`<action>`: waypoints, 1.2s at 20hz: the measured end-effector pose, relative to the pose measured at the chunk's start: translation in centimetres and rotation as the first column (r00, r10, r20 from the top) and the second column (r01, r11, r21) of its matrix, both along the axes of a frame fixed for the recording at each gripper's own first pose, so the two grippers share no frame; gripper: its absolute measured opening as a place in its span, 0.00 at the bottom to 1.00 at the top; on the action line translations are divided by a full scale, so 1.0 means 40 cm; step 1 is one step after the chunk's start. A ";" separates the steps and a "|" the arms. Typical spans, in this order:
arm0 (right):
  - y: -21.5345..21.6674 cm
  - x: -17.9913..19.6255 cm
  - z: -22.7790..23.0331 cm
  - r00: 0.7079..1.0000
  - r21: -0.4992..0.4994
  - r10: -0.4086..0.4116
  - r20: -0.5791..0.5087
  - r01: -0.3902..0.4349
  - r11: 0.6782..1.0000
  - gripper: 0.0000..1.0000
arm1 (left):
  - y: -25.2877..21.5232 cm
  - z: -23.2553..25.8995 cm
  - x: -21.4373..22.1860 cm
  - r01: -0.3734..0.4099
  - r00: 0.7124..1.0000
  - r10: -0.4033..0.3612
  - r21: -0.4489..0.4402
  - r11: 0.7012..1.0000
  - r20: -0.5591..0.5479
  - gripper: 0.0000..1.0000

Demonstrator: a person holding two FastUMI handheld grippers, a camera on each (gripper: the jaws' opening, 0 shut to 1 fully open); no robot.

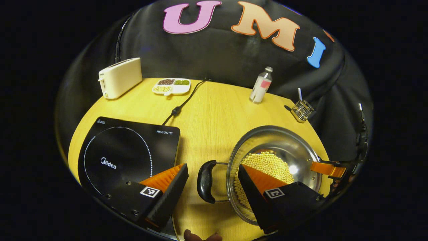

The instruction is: First push the handle of the pot to place it horizontally, then grasp the pot with both hands and set it on the induction cooktop.

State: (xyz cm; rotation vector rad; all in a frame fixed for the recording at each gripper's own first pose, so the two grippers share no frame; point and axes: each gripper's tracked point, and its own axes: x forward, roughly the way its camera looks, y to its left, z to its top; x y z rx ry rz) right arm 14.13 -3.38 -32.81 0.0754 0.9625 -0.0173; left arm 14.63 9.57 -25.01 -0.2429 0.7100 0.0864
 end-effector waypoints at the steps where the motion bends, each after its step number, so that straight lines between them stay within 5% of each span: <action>1: 0.005 0.001 -0.005 1.000 0.005 0.004 -0.008 -0.004 1.000 0.96 | -0.002 -0.009 0.000 0.001 1.000 -0.001 -0.011 1.000 -0.013 0.99; 10: 0.028 -0.012 -0.080 0.995 0.025 0.018 -0.097 -0.015 1.000 0.99 | -0.036 -0.097 -0.006 0.004 0.991 -0.013 -0.075 0.997 -0.131 0.98; 13: 0.021 -0.008 -0.087 0.995 0.028 0.005 -0.102 -0.002 1.000 0.83 | -0.033 -0.103 0.000 -0.006 0.991 -0.004 -0.075 0.997 -0.134 0.96; 15: 0.018 -0.009 -0.089 0.994 0.029 0.006 -0.107 -0.003 1.000 0.70 | -0.033 -0.108 0.001 -0.006 0.990 -0.004 -0.074 0.997 -0.138 0.78; 16: 0.018 -0.009 -0.089 0.994 0.031 0.006 -0.111 -0.003 1.000 0.70 | -0.032 -0.112 0.000 -0.005 0.990 -0.006 -0.075 0.997 -0.143 0.85; 18: 0.023 -0.011 -0.094 0.993 0.046 -0.002 -0.115 0.007 0.999 0.70 | -0.032 -0.110 -0.002 -0.010 0.989 -0.001 -0.074 0.997 -0.146 0.75; 19: 0.026 -0.006 -0.088 0.993 0.048 0.002 -0.115 0.003 0.999 0.62 | -0.030 -0.118 0.005 -0.010 0.989 -0.001 -0.075 0.997 -0.148 0.63; 20: 0.025 -0.008 -0.086 0.993 0.047 0.002 -0.114 0.003 0.999 0.62 | -0.031 -0.115 0.001 -0.007 0.990 -0.004 -0.077 0.997 -0.144 0.71; 24: 0.029 -0.006 -0.090 0.994 0.045 -0.001 -0.111 0.006 0.999 0.63 | -0.033 -0.114 0.003 0.002 0.990 -0.013 -0.084 0.996 -0.139 0.65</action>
